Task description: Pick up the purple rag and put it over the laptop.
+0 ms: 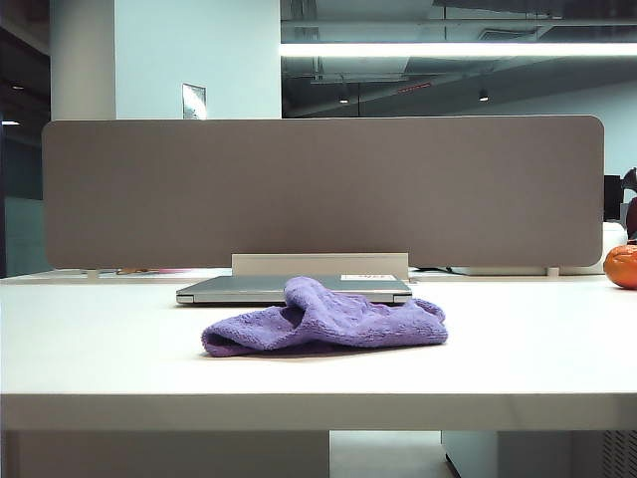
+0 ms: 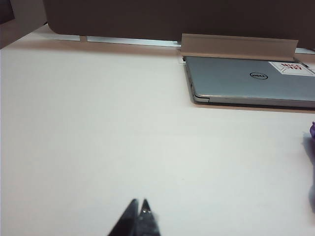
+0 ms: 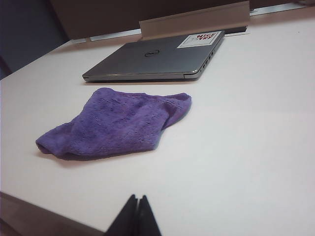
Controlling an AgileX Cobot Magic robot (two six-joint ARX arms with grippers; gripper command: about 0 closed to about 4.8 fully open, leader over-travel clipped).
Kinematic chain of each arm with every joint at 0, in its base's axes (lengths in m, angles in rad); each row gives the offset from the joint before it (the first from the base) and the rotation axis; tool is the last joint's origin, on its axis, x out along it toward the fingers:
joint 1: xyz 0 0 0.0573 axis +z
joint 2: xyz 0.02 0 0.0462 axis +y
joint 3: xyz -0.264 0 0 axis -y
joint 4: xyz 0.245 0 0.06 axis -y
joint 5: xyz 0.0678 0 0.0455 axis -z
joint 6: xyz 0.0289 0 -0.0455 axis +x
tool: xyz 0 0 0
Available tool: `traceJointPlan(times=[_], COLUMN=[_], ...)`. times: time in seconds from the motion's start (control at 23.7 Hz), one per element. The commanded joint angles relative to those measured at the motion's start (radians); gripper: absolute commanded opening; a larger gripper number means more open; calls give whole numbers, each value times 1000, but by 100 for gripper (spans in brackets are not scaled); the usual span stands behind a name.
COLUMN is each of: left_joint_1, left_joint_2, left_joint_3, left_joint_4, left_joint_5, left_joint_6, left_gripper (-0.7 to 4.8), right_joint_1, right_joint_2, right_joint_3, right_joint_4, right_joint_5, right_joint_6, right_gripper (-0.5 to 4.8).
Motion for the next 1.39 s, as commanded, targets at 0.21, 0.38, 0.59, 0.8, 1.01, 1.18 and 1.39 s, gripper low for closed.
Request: traceJointPlan(times=[0.21, 0.38, 0.59, 0.8, 1.01, 1.18, 1.39], left_joint_1=[-1, -1, -2, -2, -2, -2, -2], left_joint_2=[1, 1, 1, 1, 4, 49, 171], left_joint_3=[4, 7, 44, 99, 161, 205, 253], left_joint_4=[6, 44, 59, 140, 148, 152, 174], left_joint_5=[10, 79, 161, 161, 163, 164, 168], left_joint_6=[-109, -109, -109, -132, -131, -131, -131], left_gripper=[-6, -6, -6, -6, -6, -6, -6], right_joint_1=[1, 1, 1, 1, 1, 1, 1], right_joint_2=[-2, -2, -2, -2, -2, -2, -2], right_joint_3=[-3, -3, -3, -3, -3, -3, -3], right_joint_4=[14, 14, 15, 15, 15, 14, 14], right_joint_5=[-13, -13, -11, -11, -11, -11, -11], right_joint_6=[4, 4, 4, 4, 4, 4, 4], right_gripper=[22, 22, 22, 22, 22, 22, 22])
